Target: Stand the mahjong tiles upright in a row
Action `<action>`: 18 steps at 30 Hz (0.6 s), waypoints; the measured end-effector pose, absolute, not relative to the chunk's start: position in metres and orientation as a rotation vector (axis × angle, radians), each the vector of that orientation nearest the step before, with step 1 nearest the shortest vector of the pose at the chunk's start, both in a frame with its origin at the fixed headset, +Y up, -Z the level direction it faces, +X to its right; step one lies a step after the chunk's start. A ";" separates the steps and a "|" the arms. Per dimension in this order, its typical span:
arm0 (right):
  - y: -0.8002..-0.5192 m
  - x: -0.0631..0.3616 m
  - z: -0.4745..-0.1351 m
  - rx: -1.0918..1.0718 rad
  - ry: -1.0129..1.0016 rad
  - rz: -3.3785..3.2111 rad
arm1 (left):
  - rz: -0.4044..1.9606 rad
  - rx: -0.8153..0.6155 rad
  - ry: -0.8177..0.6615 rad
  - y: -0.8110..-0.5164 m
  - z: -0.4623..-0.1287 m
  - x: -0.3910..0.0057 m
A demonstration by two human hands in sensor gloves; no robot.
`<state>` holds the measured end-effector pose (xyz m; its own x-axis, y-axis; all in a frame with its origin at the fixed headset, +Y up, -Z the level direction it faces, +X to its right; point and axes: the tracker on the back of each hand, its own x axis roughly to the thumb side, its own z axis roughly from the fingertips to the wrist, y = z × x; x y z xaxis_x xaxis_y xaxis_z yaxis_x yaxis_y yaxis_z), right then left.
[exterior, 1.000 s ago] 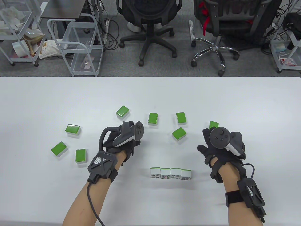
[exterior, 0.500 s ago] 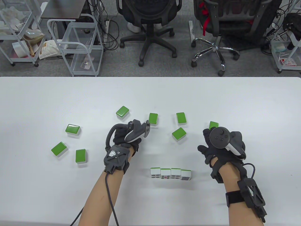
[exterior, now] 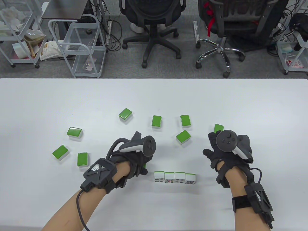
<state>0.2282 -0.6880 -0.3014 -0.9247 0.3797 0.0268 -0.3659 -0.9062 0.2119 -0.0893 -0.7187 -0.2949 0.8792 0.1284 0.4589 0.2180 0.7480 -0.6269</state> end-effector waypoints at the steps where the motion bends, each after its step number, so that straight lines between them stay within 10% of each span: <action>1: -0.688 0.228 -0.301 0.096 0.291 2.740 | -0.040 -0.750 -0.518 -0.721 -0.291 -0.088; 18: -0.690 0.227 -0.300 0.111 0.360 2.718 | 0.150 -0.697 -0.500 -0.733 -0.297 -0.088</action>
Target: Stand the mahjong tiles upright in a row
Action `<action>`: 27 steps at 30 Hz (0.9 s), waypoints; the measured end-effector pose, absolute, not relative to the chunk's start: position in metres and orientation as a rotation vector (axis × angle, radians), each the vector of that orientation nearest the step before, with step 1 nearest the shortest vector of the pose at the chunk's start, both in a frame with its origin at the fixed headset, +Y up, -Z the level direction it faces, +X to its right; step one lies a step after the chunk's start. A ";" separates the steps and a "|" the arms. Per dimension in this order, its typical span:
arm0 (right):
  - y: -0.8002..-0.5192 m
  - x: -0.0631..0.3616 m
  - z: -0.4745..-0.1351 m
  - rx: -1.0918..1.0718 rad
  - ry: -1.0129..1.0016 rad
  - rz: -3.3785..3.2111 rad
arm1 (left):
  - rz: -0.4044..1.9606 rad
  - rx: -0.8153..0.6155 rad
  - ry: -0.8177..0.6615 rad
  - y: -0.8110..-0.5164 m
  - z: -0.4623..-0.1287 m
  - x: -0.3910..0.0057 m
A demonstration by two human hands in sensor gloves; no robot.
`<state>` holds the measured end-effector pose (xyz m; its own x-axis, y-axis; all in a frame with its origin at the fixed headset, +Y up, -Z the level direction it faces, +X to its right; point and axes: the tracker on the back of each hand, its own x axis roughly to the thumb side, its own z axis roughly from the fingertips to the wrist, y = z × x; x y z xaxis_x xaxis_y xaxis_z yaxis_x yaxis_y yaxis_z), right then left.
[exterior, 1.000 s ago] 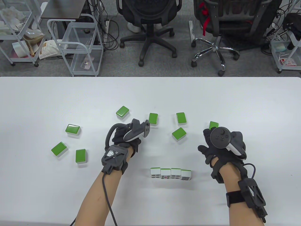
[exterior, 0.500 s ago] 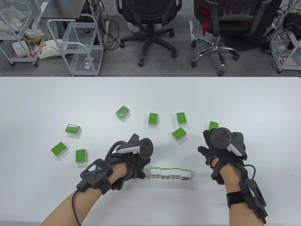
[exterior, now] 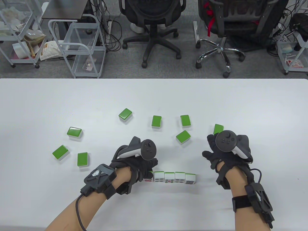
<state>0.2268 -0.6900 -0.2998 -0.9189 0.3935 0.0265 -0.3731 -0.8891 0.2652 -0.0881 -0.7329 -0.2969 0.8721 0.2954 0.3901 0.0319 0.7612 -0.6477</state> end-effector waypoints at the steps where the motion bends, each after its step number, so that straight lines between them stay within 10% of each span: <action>1: -0.690 0.227 -0.300 0.112 0.361 2.719 | 0.153 -0.696 -0.500 -0.733 -0.297 -0.089; 15: -0.689 0.227 -0.300 0.118 0.350 2.725 | -0.083 -0.383 -0.257 -0.666 -0.309 -0.186; 27: -0.691 0.226 -0.299 0.119 0.357 2.734 | -0.379 -0.471 -0.039 -0.731 -0.294 -0.283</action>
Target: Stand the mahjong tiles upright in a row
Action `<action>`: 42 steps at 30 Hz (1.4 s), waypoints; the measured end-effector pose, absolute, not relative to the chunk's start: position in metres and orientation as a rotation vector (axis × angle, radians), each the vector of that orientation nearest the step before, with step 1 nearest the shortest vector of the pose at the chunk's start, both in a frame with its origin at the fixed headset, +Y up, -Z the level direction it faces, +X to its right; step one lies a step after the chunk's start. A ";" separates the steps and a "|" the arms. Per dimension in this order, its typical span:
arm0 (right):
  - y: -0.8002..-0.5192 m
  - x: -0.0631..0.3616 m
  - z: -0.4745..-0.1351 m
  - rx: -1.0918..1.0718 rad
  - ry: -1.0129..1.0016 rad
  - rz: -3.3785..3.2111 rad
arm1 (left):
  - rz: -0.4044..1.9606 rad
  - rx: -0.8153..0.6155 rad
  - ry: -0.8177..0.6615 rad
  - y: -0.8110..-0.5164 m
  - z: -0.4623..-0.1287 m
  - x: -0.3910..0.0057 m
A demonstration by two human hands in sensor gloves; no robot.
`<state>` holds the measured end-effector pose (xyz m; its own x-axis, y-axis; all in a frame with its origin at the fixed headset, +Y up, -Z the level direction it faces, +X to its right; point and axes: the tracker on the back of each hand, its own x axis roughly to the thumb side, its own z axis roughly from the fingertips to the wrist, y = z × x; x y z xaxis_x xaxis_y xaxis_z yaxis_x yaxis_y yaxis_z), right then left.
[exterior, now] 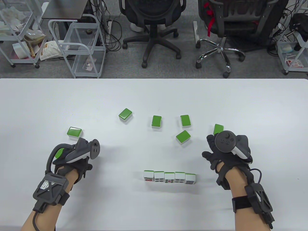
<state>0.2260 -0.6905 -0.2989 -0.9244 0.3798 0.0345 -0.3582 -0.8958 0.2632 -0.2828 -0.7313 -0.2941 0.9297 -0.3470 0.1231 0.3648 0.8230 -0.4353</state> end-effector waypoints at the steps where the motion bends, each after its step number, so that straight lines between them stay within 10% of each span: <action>1: -0.691 0.226 -0.299 0.120 0.357 2.734 | -0.379 -0.471 -0.033 -0.737 -0.295 -0.285; 11: -0.691 0.226 -0.299 0.113 0.360 2.734 | -0.384 -0.351 -0.016 -0.748 -0.294 -0.281; 29: -0.693 0.228 -0.299 0.109 0.374 2.718 | -0.031 -0.709 -0.425 -0.720 -0.278 -0.158; 42: -0.695 0.231 -0.301 0.114 0.382 2.705 | 0.015 -0.708 -0.477 -0.733 -0.286 -0.119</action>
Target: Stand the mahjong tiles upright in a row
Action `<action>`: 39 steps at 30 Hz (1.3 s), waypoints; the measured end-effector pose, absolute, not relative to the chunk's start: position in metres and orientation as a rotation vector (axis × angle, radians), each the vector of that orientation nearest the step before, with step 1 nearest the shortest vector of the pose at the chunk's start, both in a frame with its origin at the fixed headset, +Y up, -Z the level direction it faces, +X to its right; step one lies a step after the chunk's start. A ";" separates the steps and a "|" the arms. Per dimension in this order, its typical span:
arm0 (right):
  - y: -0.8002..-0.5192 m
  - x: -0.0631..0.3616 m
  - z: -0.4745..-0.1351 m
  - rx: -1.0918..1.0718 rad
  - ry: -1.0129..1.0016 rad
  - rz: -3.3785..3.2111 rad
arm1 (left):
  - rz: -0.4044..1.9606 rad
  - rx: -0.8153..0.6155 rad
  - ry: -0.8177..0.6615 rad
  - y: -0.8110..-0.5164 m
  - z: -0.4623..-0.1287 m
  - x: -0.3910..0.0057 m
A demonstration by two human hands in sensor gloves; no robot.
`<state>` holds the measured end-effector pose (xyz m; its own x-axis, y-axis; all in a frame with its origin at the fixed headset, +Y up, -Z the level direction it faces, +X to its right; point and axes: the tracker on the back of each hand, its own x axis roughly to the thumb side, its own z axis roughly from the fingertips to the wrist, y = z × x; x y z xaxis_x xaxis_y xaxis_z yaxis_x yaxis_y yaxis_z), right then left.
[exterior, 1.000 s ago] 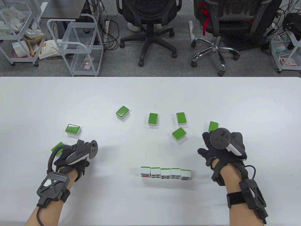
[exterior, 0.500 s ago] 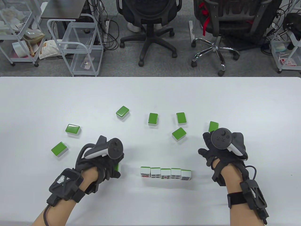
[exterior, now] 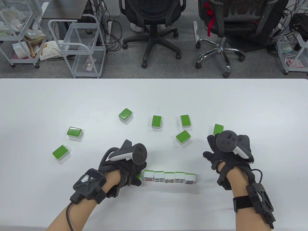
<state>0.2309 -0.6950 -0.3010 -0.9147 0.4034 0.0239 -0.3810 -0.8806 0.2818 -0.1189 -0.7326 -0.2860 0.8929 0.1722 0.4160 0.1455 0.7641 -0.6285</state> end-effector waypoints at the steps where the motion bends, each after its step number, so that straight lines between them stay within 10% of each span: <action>1: -0.695 0.231 -0.301 0.113 0.383 2.703 | 0.018 -0.706 -0.477 -0.733 -0.286 -0.119; 23: -0.698 0.235 -0.303 0.107 0.408 2.682 | 0.226 -0.603 -0.399 -0.725 -0.300 -0.151; 30: -0.698 0.233 -0.303 0.114 0.401 2.687 | -0.178 -0.294 -0.138 -0.665 -0.305 -0.245; 39: -0.702 0.235 -0.303 0.099 0.414 2.693 | -0.351 -0.346 0.142 -0.699 -0.302 -0.358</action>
<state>0.2345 -0.7018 -0.3028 -0.9124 0.4092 0.0071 -0.3882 -0.8707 0.3018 -0.3582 -0.6990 -0.3018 0.9298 -0.3600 -0.0765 0.3120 0.8812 -0.3551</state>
